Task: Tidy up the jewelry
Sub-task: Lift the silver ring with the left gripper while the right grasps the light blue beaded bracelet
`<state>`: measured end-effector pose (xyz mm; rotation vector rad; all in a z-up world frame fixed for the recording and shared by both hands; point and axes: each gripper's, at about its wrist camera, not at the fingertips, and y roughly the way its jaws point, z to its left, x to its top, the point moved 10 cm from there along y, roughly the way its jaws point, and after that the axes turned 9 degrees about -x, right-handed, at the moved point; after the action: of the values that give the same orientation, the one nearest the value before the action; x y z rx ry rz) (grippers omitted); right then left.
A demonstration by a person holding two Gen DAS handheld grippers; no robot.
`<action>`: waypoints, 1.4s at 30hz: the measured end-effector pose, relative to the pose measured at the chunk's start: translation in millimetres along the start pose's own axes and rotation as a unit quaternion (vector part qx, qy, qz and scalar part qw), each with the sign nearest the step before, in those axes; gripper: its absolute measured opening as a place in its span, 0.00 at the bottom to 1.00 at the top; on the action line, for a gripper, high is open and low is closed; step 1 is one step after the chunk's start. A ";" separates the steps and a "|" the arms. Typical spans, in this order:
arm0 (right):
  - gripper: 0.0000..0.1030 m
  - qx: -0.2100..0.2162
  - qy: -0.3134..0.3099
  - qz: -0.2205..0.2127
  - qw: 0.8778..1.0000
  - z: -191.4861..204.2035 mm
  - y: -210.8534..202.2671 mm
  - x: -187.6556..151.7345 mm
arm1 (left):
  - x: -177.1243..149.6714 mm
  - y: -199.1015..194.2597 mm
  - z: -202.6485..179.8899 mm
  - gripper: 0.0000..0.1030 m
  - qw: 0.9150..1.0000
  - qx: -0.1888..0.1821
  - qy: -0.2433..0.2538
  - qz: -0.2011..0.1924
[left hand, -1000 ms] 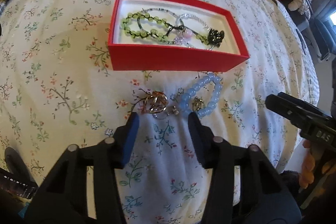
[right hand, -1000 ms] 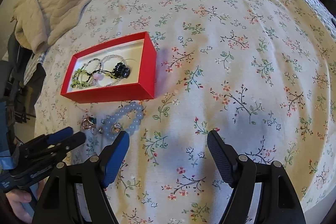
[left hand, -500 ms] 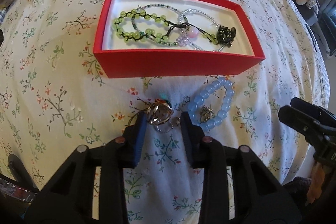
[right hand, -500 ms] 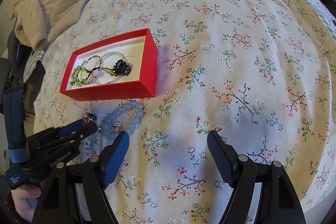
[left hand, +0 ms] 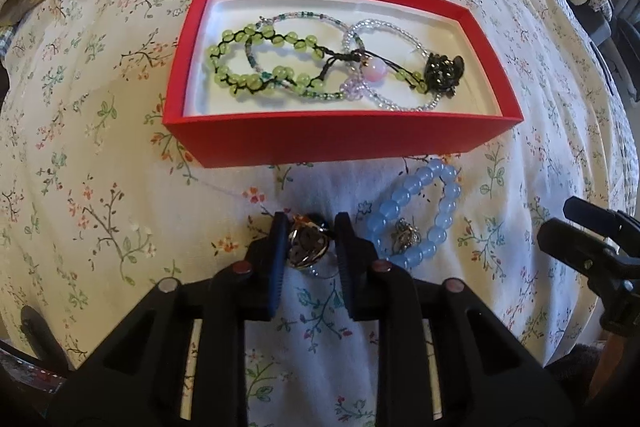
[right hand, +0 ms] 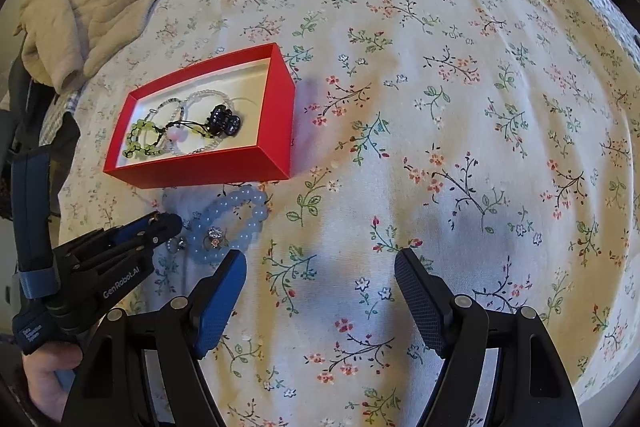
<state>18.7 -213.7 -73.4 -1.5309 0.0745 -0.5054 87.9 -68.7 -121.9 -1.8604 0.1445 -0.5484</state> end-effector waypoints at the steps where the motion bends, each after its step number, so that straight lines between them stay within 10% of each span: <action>1: 0.76 0.000 0.000 0.001 1.000 -0.1 0.6 -0.1 | 0.9 -0.7 -3.1 0.24 1.000 -0.002 0.001 0.000; 26: 0.75 -0.012 -0.008 0.030 0.999 52.1 48.6 18.5 | -17.2 -41.3 28.3 0.24 0.999 -0.020 -0.022 -0.019; 36: 0.64 -0.063 -0.035 0.020 0.997 62.3 71.9 24.1 | -20.0 -36.2 35.8 0.24 0.999 -0.026 -0.034 -0.008; 42: 0.39 -0.072 -0.069 0.000 0.995 79.4 71.6 22.7 | -19.2 -35.2 32.6 0.24 0.999 -0.027 -0.036 -0.008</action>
<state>86.4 -150.8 -131.7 -1.7037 0.0037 -0.3986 79.4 -21.1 -103.7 -1.9335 0.0980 -0.4917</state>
